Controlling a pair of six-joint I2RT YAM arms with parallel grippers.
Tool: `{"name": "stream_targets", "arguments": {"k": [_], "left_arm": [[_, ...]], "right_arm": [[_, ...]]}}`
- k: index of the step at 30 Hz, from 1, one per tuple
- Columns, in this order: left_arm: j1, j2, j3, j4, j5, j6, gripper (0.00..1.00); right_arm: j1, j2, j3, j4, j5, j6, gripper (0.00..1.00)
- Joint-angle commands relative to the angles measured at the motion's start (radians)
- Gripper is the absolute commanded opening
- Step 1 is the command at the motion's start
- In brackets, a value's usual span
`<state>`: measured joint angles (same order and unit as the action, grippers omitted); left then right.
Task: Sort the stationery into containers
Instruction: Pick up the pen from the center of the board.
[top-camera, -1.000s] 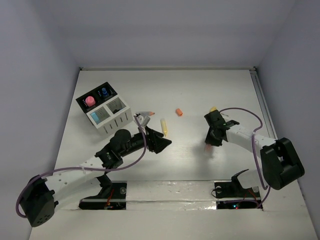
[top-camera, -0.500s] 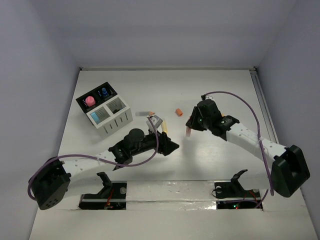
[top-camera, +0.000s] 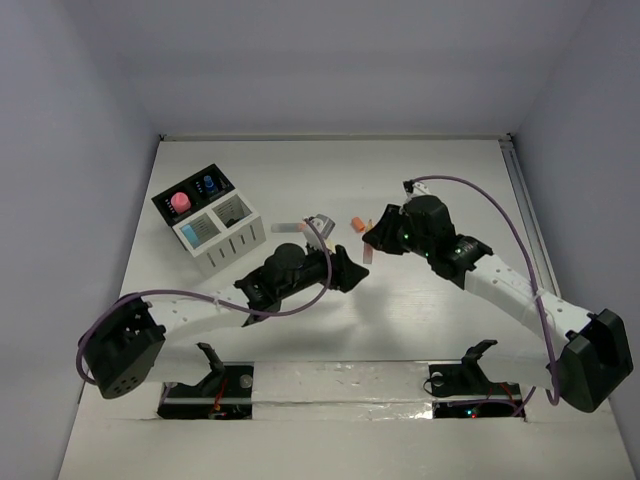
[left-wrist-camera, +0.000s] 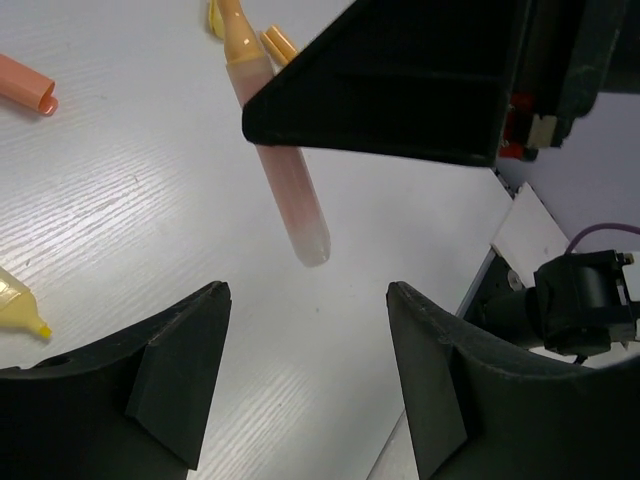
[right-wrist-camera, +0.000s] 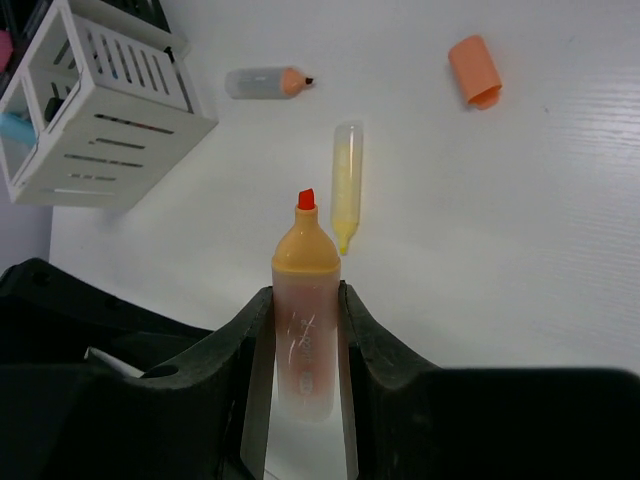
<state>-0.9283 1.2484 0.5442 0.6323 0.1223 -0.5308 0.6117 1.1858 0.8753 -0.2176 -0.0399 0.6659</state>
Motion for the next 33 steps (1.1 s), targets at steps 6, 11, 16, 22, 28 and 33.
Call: {"name": "stream_targets", "arguments": {"k": [6, 11, 16, 22, 28, 33], "left_arm": [[-0.003, 0.060, 0.069, 0.066, -0.061, -0.018, 0.50], [-0.003, 0.075, 0.077, 0.086, -0.087, -0.021, 0.44], [-0.003, 0.111, 0.091, 0.096, -0.073, -0.023, 0.38], [-0.003, 0.140, 0.097, 0.102, -0.055, -0.026, 0.24], [-0.003, 0.125, 0.094, 0.080, -0.067, -0.017, 0.00], [-0.003, 0.079, 0.063, 0.076, -0.067, -0.003, 0.00]], "right_arm": [[0.028, -0.052, -0.050, 0.103, -0.086, 0.006, 0.00], [0.046, -0.058, -0.070, 0.121, -0.087, 0.012, 0.00], [0.068, -0.037, -0.076, 0.138, -0.087, 0.020, 0.00], [0.095, -0.017, -0.072, 0.161, -0.084, 0.026, 0.00], [0.095, -0.005, -0.065, 0.156, -0.048, 0.032, 0.00], [0.095, -0.025, -0.058, 0.138, 0.011, 0.038, 0.17]]}}
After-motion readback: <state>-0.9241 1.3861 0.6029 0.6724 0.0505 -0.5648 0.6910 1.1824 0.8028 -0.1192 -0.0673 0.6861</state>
